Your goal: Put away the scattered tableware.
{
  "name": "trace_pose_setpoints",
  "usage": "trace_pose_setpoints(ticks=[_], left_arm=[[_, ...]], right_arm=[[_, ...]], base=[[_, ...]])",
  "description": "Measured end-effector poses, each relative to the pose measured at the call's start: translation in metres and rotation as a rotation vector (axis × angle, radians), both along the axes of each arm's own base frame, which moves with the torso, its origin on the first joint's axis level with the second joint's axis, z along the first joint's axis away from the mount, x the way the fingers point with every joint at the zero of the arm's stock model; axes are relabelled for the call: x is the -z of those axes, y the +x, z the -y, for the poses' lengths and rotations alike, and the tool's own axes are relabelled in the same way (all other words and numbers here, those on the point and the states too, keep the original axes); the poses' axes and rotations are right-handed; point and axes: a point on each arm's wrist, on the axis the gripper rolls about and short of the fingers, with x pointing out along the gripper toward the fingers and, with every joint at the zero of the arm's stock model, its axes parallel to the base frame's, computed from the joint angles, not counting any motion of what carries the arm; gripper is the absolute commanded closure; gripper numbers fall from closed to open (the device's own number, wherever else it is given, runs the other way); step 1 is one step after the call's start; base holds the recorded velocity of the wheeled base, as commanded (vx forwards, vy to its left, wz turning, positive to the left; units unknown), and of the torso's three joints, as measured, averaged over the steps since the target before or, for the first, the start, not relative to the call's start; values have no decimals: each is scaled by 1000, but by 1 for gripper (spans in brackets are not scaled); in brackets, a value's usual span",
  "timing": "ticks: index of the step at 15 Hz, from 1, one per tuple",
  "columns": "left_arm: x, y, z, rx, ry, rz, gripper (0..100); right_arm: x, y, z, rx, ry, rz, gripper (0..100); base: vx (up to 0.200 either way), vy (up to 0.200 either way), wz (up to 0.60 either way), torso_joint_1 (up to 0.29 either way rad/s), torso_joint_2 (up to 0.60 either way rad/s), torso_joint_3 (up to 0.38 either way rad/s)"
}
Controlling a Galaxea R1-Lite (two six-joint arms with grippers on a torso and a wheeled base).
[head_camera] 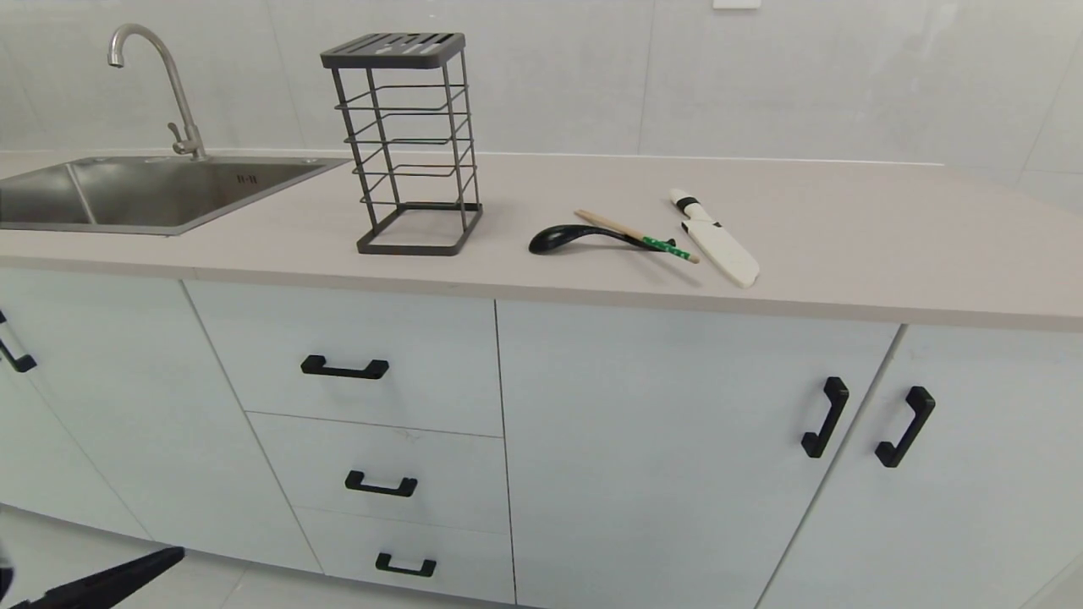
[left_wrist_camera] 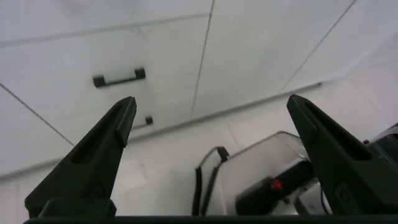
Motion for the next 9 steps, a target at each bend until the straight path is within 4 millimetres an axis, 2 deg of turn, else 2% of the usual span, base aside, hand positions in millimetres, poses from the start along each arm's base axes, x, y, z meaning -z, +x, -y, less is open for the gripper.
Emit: trace_pose_setpoints(ticks=[1,4,5,9], left_arm=[[2,-13,-5,-22,5,68,0],[17,-43,-13,-77,13,162,0],[22,-50,-14,-99,15,190,0],[30,-61,-17,-149,19,247,0]], right_arm=[[0,0,0,-1,0,0,0],[0,0,0,0,0,1,0],[0,0,0,0,0,0,0],[0,0,0,-1,0,0,0]], base=[[0,0,0,-173,41,-173],[0,0,0,-496,49,-386],[0,0,0,-232,51,-203],[0,0,0,-48,16,-49]])
